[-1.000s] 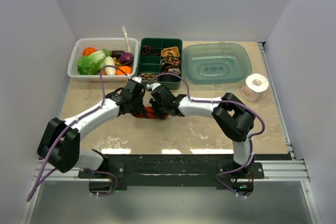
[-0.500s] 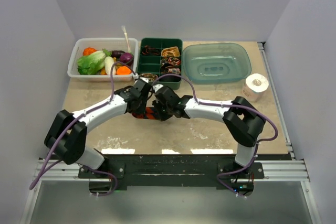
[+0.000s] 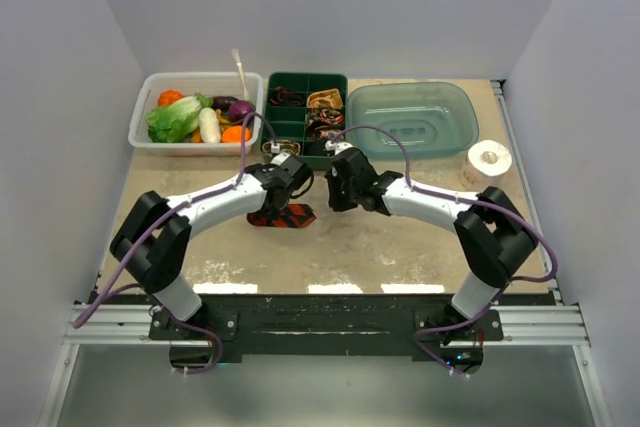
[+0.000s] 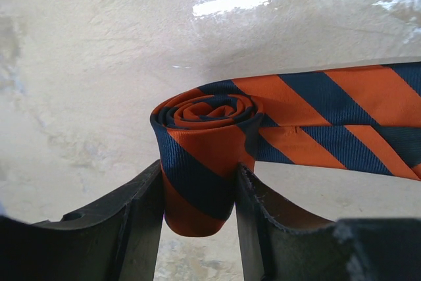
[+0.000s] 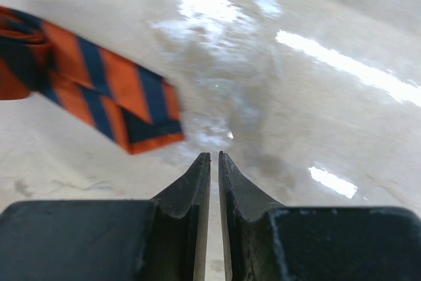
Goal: Roll the ties
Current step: Roll the tie at the center of the board.
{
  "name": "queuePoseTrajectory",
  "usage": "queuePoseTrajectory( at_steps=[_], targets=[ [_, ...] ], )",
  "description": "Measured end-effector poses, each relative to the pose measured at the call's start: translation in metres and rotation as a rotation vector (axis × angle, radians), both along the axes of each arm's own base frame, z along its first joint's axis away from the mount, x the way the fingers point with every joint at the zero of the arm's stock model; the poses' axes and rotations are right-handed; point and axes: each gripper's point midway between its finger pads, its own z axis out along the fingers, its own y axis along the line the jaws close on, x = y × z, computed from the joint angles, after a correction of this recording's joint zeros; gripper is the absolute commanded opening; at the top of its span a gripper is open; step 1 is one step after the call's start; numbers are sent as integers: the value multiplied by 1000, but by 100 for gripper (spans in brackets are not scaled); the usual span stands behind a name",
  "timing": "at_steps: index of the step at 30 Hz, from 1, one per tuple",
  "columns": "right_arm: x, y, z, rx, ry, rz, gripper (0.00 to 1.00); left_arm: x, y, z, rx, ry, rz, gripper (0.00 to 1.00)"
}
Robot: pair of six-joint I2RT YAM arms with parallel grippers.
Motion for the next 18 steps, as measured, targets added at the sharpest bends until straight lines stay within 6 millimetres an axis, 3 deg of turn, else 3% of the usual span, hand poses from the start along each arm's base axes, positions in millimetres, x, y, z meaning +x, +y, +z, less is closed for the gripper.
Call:
queuePoseTrajectory(
  at_steps=[6, 12, 18],
  targets=[
    [2, -27, -13, -28, 26, -57, 15, 0, -1, 0, 137, 1, 3, 48],
    [3, -30, -14, -22, 28, -66, 15, -1, -11, -3, 253, -3, -15, 49],
    [3, -32, -15, -22, 29, -70, 15, -7, -25, -13, 383, 9, -64, 57]
  ],
)
